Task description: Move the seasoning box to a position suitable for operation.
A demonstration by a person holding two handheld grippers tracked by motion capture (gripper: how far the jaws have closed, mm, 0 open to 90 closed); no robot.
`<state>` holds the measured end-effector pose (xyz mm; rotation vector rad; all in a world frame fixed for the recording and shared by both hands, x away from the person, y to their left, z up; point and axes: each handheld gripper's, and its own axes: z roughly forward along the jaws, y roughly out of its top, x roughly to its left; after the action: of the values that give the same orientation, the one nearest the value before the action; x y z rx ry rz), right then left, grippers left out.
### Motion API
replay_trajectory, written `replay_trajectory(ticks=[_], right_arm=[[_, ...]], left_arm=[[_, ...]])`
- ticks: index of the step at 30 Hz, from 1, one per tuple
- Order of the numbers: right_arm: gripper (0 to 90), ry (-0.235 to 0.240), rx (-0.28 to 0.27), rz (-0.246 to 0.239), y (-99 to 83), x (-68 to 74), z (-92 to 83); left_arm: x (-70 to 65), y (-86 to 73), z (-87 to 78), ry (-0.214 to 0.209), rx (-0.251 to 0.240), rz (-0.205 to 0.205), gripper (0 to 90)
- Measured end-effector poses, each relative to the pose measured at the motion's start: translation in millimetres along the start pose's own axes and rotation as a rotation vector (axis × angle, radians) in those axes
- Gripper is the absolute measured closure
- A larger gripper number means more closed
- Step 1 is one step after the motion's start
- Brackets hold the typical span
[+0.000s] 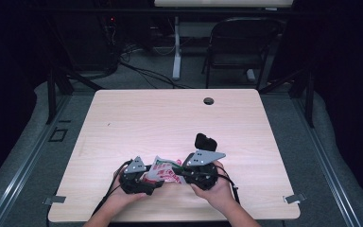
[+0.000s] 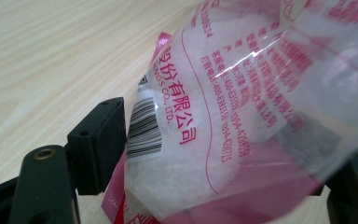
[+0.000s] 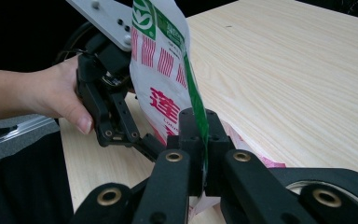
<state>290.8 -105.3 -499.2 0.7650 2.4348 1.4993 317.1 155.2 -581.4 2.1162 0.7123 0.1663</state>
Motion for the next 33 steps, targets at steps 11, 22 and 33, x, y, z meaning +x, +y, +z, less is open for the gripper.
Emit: replay_trajectory(ticks=[11,22,33], right_arm=[[90.0,0.005,-0.012,0.004,-5.1,0.6,-1.9],[90.0,-0.003,-0.028,0.003,-10.5,0.6,-5.6],[90.0,-0.036,-0.050,-0.023,-1.5,-1.4,-1.4]], left_arm=[[1.8,-0.4,9.5,-0.020,0.042,-0.008,23.4],[-2.0,3.4,16.2,-0.006,0.074,0.022,24.5],[-2.3,4.4,17.0,0.030,0.073,0.024,29.4]])
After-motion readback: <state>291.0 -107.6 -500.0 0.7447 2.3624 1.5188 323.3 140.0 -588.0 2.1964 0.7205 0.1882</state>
